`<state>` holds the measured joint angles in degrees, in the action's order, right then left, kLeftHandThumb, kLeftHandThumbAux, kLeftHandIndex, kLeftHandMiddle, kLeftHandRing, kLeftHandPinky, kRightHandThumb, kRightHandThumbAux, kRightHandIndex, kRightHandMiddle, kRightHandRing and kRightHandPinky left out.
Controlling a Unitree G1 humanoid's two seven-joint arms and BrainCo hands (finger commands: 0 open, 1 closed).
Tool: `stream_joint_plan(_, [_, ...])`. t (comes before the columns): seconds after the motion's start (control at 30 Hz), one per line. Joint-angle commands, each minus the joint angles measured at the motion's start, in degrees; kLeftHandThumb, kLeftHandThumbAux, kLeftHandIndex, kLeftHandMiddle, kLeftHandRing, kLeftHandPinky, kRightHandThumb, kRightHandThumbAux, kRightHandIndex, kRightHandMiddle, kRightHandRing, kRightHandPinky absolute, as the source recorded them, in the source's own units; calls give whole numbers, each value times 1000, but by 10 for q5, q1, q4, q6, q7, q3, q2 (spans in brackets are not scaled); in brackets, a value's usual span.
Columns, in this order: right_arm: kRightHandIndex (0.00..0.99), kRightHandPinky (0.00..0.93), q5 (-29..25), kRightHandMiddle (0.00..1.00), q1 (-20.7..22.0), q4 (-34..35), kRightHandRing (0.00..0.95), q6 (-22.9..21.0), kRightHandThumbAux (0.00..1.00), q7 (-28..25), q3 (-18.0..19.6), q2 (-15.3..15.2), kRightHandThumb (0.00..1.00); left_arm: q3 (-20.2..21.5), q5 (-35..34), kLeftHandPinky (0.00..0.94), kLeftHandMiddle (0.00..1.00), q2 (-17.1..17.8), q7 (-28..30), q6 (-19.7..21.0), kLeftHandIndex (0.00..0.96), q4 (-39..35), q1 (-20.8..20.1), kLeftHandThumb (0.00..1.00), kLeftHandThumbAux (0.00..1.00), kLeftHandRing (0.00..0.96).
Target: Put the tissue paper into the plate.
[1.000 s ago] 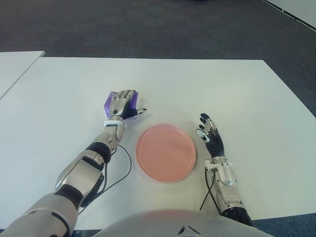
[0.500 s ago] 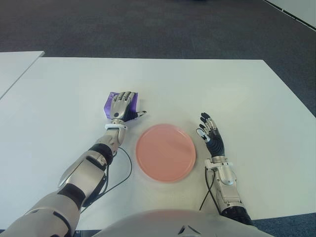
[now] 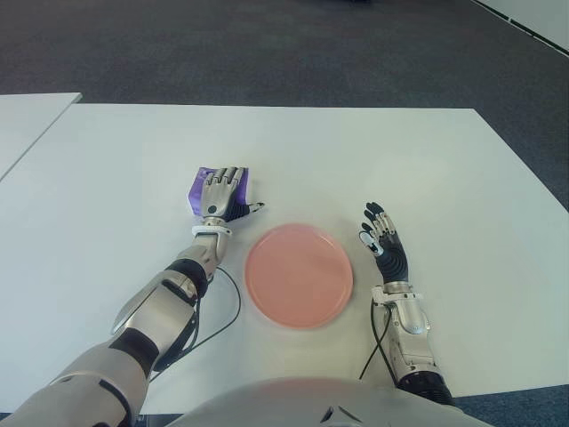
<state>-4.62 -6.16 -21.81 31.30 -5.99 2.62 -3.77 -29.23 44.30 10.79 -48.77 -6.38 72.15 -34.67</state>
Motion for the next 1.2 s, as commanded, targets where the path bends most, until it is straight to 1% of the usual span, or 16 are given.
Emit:
stream_joint_plan(0.03, [55,0,-16,93,-59,-41,28,-85,493,-6,12,1,272,-4,-19,301,242,-31,90,17,170,48,74,249,469,254])
stream_joint_plan(0.1, [55,0,-22,96,-62,-25,27,-104,494,-6,13,2,273,-6,-18,326,260,-35,80,15,184,48,77,267,474,273])
stream_joint_plan(0.17, [57,0,-26,101,-65,-13,27,-119,493,-6,14,4,278,-8,-16,387,325,-36,72,13,243,47,79,349,494,336])
stream_joint_plan(0.3, [59,0,-29,105,-68,3,27,-137,495,-4,17,5,284,-13,-11,460,400,-39,57,14,310,48,82,461,515,405])
stream_joint_plan(0.33, [62,0,-30,109,-69,7,29,-141,497,-3,17,6,285,-16,-8,506,442,-40,51,16,351,49,82,551,579,448])
stream_joint_plan(0.37, [65,0,-30,111,-71,12,30,-144,498,-1,18,6,285,-22,-2,536,470,-41,43,20,378,49,83,609,619,475])
stream_joint_plan(0.43, [68,0,-30,115,-73,20,35,-147,497,1,20,8,280,-36,12,576,514,-41,32,30,404,51,83,664,654,522])
stream_joint_plan(0.47, [71,0,-30,121,-73,23,41,-148,494,2,21,8,274,-43,18,611,530,-41,28,34,408,51,82,730,655,557])
stream_joint_plan(0.5, [72,0,-30,123,-74,26,43,-147,493,4,23,10,272,-53,27,624,536,-41,24,42,409,52,82,754,656,570])
stream_joint_plan(0.57, [77,4,-31,133,-74,29,57,-146,491,6,26,12,264,-69,41,706,554,-41,18,52,421,52,80,814,654,638])
stream_joint_plan(0.67, [83,26,-31,145,-74,31,74,-141,492,9,31,14,259,-83,51,785,554,-40,10,60,429,52,79,846,652,700])
stream_joint_plan(0.77, [87,41,-31,152,-73,30,86,-136,496,11,35,17,258,-90,52,819,553,-40,3,63,432,51,79,857,652,733])
stream_joint_plan(0.9, [98,54,-33,165,-72,30,102,-128,502,14,40,22,263,-91,48,831,553,-35,-20,60,431,48,78,862,652,766])
stream_joint_plan(0.93, [104,72,-34,171,-71,30,111,-126,505,15,42,23,267,-90,46,826,552,-34,-25,57,428,47,78,863,653,774])
stream_joint_plan(1.07, [120,118,-37,185,-68,29,136,-128,515,17,47,27,286,-83,33,818,544,-32,-48,39,420,44,79,862,657,790])
stream_joint_plan(1.2, [128,120,-41,192,-63,26,145,-137,524,21,52,33,301,-77,27,814,539,-28,-70,20,415,34,68,861,659,798])
